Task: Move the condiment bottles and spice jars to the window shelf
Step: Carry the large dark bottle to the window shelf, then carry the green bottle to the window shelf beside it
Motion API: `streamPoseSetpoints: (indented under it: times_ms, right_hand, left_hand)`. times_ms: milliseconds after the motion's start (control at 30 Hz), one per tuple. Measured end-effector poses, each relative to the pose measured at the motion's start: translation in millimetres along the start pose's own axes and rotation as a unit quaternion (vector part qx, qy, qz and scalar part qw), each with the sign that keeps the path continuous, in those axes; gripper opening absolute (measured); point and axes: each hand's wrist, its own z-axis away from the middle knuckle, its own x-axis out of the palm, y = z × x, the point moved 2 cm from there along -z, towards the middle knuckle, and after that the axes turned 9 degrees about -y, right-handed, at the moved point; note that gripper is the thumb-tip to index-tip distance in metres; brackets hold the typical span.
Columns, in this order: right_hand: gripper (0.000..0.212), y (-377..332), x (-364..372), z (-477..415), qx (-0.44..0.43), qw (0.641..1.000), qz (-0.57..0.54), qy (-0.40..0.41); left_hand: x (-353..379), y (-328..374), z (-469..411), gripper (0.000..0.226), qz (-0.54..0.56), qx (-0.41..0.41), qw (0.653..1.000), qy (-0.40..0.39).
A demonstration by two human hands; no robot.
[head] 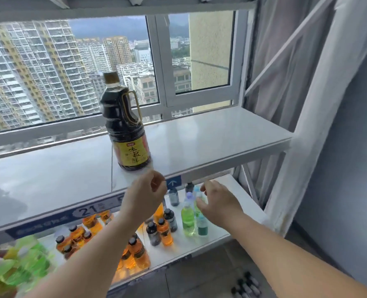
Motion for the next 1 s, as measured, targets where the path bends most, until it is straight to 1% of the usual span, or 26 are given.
streamPoseSetpoints:
  times_ms: [100, 167, 300, 367, 500, 633, 700, 867, 1000]
  right_hand:
    - [0.045, 19, 14, 54, 0.062, 0.996, 0.039, -0.054]
    - [0.051, 35, 21, 93, 0.116, 0.990, 0.015, -0.085]
    - [0.056, 68, 32, 171, 0.203, 0.974, -0.017, -0.099]
    - [0.059, 83, 33, 207, 0.238, 0.965, -0.036, -0.102]
    - [0.059, 114, 32, 279, 0.306, 0.946, -0.079, -0.080]
    - [0.058, 140, 26, 354, 0.357, 0.926, -0.118, -0.044]
    - [0.059, 152, 19, 397, 0.380, 0.917, -0.116, -0.023]
    - [0.062, 186, 5, 528, 0.438, 0.892, -0.110, 0.020]
    - [0.060, 212, 1, 643, 0.491, 0.861, -0.126, 0.042]
  left_hand:
    - [33, 6, 26, 0.015, -0.049, 0.004, 0.990, -0.133]
    - [60, 12, 48, 0.020, -0.042, 0.007, 0.979, -0.199]
    - [111, 33, 93, 0.027, -0.046, 0.045, 0.957, -0.284]
    - [128, 47, 111, 0.028, -0.052, 0.050, 0.945, -0.319]
    - [160, 79, 145, 0.026, -0.067, 0.077, 0.925, -0.366]
    - [188, 126, 183, 0.025, -0.071, 0.108, 0.914, -0.384]
    - [203, 154, 206, 0.027, -0.083, 0.136, 0.905, -0.394]
    - [253, 234, 285, 0.025, -0.071, 0.206, 0.873, -0.437]
    - [293, 297, 365, 0.029, -0.089, 0.259, 0.841, -0.467]
